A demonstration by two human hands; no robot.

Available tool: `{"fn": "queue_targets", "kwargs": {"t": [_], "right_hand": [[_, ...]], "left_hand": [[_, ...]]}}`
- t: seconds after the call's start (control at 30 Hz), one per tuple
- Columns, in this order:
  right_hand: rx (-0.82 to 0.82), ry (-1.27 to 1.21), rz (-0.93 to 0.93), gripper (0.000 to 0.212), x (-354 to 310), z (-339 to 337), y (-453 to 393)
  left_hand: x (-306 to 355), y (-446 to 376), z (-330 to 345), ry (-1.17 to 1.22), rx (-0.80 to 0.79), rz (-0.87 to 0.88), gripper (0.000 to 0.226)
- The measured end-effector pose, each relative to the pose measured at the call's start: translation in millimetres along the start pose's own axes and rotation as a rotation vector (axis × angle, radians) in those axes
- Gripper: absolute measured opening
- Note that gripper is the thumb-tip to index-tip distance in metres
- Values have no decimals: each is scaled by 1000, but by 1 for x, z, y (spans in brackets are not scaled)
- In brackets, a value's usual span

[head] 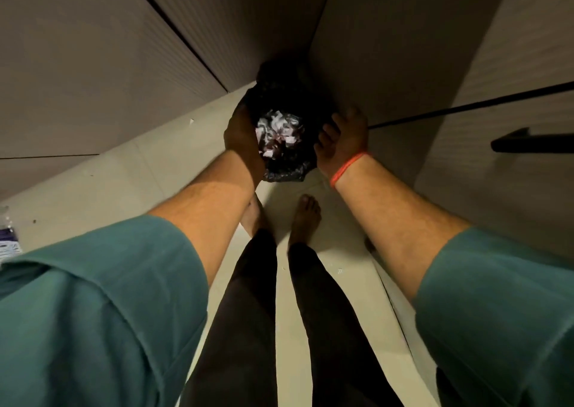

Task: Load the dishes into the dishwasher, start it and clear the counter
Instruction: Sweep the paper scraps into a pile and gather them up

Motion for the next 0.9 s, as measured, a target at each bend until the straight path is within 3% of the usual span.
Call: {"fn": "queue_targets", "kwargs": {"t": [0.1,0.3,0.5,0.73,0.9], "right_hand": [[-17,-11,12,62,6,13,4],[-7,-68,9,61,14,29,15],[-29,-153,-1,60,18,45,53],[-119,-306,-8,46,28,75,119],[-258,-224,-49,60,15,105,184]], "left_hand": [[-7,4,4,80,-62,5,37],[-7,26,17,-61,-6,15,44],[-11,52,24,85,-26,-66,40],[5,127,29,166,-43,47,35],[44,199,35,61,-73,137,33]]}}
Point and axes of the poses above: each hand's wrist, its own y-axis away from the middle knuckle, its own z-axis out of the palm, x = y × z, the point moved 7 cm from there along -y, towards the middle knuckle, and after that the axes turned 11 degrees about -x, right-handed, at the moved point
